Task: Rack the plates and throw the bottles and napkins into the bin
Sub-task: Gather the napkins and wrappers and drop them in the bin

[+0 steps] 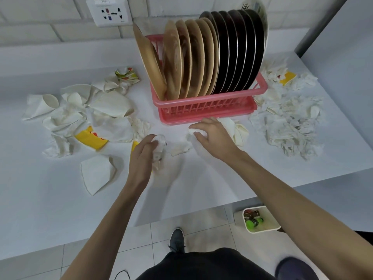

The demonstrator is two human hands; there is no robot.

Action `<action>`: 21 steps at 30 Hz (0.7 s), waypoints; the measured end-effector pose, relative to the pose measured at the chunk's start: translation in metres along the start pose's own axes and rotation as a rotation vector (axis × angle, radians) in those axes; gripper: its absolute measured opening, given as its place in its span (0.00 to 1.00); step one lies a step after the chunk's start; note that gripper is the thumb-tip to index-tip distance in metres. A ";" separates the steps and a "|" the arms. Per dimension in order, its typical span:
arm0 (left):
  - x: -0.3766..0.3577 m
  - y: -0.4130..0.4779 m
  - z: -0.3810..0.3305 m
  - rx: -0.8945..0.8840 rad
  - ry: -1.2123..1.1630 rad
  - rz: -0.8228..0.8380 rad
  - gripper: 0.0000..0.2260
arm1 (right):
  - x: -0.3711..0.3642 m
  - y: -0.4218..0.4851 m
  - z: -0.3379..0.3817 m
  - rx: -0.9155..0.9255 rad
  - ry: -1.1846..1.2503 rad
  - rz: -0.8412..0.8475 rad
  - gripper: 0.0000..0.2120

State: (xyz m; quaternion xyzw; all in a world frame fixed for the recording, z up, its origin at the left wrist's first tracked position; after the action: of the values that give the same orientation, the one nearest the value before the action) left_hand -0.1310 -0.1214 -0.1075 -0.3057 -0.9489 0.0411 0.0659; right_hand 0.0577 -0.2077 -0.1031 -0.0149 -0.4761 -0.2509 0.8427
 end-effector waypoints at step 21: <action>-0.076 -0.013 -0.005 -0.052 -0.016 0.052 0.07 | 0.024 -0.106 -0.036 -0.697 0.585 -0.057 0.15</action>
State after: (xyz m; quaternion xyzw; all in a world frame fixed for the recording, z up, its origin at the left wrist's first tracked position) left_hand -0.0766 -0.1759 -0.1091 -0.3317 -0.9419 0.0205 0.0492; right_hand 0.0502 -0.3200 -0.1262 -0.2132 -0.1054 -0.4129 0.8792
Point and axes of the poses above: each hand's wrist, its own y-axis towards the middle knuckle, its own x-axis out of the back of the hand, z = x × y, the point moved 8 cm from there along y, towards the middle knuckle, and after that the axes turned 4 degrees about -z, right-handed, at the moved point
